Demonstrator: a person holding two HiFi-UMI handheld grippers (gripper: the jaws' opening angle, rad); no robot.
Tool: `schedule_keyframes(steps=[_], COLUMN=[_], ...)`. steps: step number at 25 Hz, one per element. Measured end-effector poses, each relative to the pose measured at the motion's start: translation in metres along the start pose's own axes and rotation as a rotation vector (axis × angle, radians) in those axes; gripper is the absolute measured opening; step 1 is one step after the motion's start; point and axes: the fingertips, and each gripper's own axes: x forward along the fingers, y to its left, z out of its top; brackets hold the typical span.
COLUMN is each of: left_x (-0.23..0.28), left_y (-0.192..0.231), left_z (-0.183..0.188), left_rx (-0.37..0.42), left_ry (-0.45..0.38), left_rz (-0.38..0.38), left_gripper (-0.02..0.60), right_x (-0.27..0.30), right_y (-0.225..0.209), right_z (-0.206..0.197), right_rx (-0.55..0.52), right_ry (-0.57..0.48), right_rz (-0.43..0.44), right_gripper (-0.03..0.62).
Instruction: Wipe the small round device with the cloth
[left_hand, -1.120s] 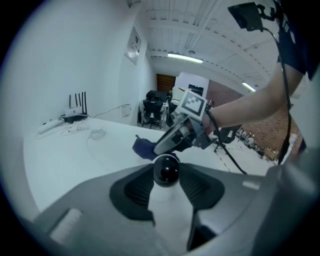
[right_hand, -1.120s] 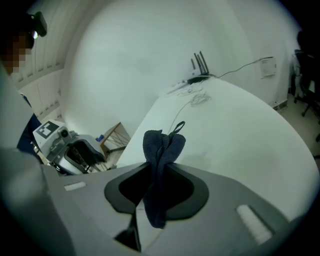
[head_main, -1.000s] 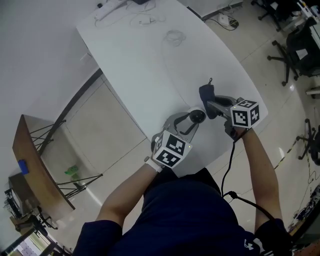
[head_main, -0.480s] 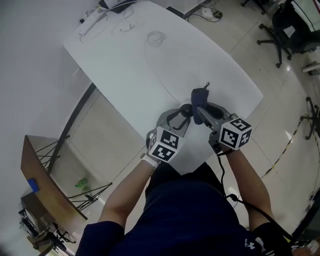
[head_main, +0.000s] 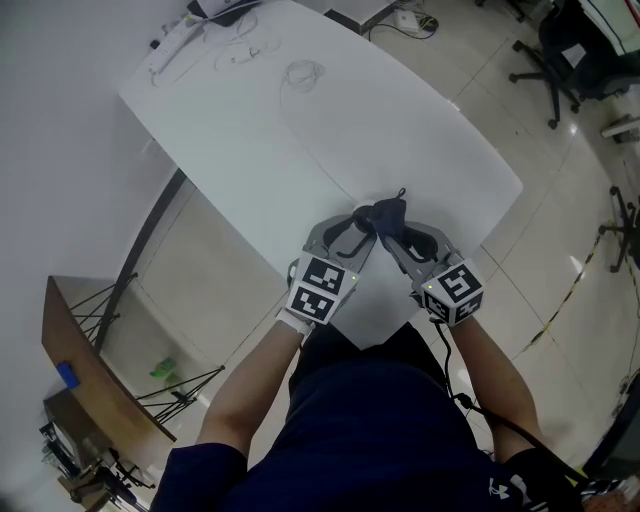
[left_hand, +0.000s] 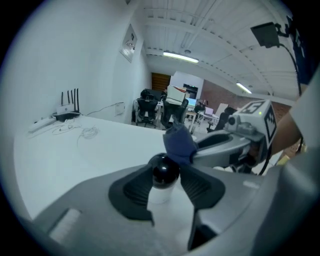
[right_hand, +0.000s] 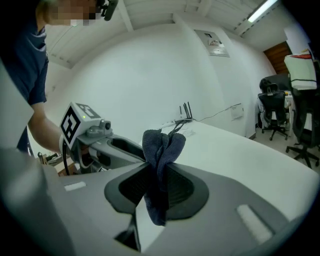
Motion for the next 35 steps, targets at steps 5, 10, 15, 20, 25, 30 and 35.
schedule_keyframes(steps=[5, 10, 15, 20, 25, 30, 35], left_x=[-0.017, -0.043, -0.061, -0.071, -0.082, -0.087, -0.086], left_y=[-0.006, 0.012, 0.028, 0.023, 0.024, 0.030, 0.029], left_z=[0.006, 0.000, -0.011, -0.012, -0.016, -0.025, -0.026], left_rx=[-0.057, -0.162, -0.207, -0.217, -0.233, -0.254, -0.250], left_ry=[-0.046, -0.088, -0.090, -0.116, -0.123, -0.110, -0.103], left_rz=[-0.013, 0.040, 0.113, 0.109, 0.110, 0.118, 0.109], left_gripper=[0.172, 0.172, 0.172, 0.172, 0.170, 0.166, 0.163], right_x=[-0.008, -0.014, 0.007, 0.033, 0.041, 0.042, 0.042], right_y=[0.002, -0.008, -0.010, 0.012, 0.042, 0.056, 0.062], right_z=[-0.020, 0.013, 0.048, 0.040, 0.029, 0.017, 0.001], right_rx=[0.013, -0.029, -0.072, -0.230, -0.335, -0.456, -0.489], right_ry=[0.050, 0.044, 0.146, 0.331, 0.421, 0.446, 0.435], right_rz=[-0.007, -0.083, -0.117, -0.100, -0.079, -0.094, -0.096], right_gripper=[0.091, 0.091, 0.091, 0.091, 0.091, 0.091, 0.091])
